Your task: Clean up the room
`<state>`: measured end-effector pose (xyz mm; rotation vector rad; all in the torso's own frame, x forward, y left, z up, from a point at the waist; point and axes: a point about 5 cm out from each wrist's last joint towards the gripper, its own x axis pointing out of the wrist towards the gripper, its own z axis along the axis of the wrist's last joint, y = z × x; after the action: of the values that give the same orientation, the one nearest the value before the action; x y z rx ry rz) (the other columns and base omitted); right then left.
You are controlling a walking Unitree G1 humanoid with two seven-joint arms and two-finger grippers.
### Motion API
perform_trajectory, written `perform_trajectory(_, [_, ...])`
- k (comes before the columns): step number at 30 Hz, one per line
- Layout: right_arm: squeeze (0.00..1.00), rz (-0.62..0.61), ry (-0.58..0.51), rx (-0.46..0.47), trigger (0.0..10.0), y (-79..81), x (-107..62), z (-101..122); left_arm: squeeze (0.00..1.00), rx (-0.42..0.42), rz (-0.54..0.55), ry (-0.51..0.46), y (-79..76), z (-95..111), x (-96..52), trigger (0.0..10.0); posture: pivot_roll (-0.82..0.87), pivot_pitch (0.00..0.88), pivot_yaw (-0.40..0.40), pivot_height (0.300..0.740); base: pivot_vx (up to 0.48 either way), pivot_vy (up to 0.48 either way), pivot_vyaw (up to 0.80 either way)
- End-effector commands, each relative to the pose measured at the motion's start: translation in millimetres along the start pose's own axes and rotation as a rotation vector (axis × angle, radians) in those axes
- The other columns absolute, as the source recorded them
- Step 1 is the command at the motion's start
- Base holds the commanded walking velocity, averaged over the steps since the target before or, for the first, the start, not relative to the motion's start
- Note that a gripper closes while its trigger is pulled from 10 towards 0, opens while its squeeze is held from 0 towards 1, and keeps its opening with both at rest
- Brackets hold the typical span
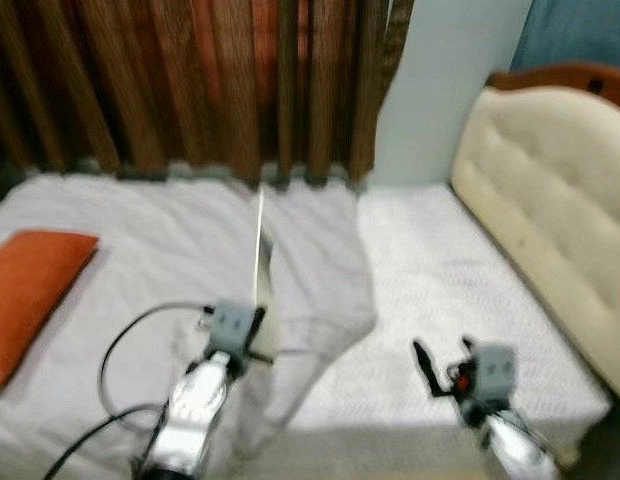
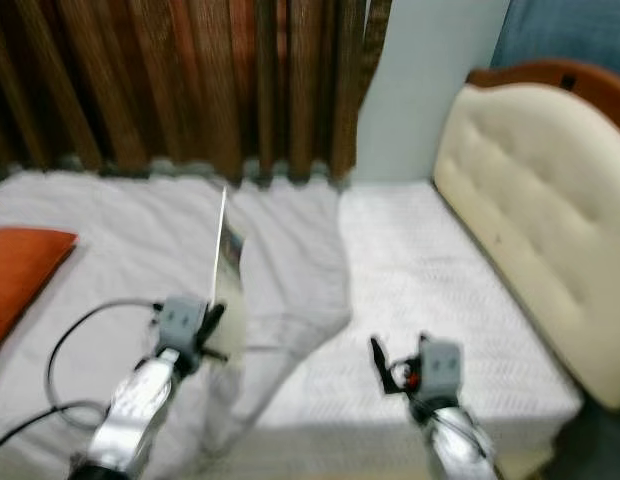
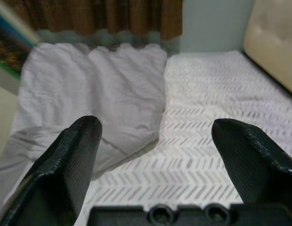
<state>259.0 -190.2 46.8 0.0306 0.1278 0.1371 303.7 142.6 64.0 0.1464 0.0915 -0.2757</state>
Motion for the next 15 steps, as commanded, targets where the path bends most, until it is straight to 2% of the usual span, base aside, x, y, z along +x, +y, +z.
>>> perform_trajectory(1, [0.00,-0.003,-0.008,-0.018,10.0,-3.6,0.4,3.7,0.00,0.005,-0.014,-0.062,0.1,14.1,6.3,10.0,-0.04,0.000,-0.035,0.740,0.322,-0.352,0.00])
perform_trajectory(15, [0.00,0.002,-0.014,-0.024,10.0,-4.0,3.0,5.8,0.00,0.002,-0.040,-0.077,-0.6,17.0,9.1,10.0,-0.05,0.000,-0.031,0.740,0.321,-0.353,0.00])
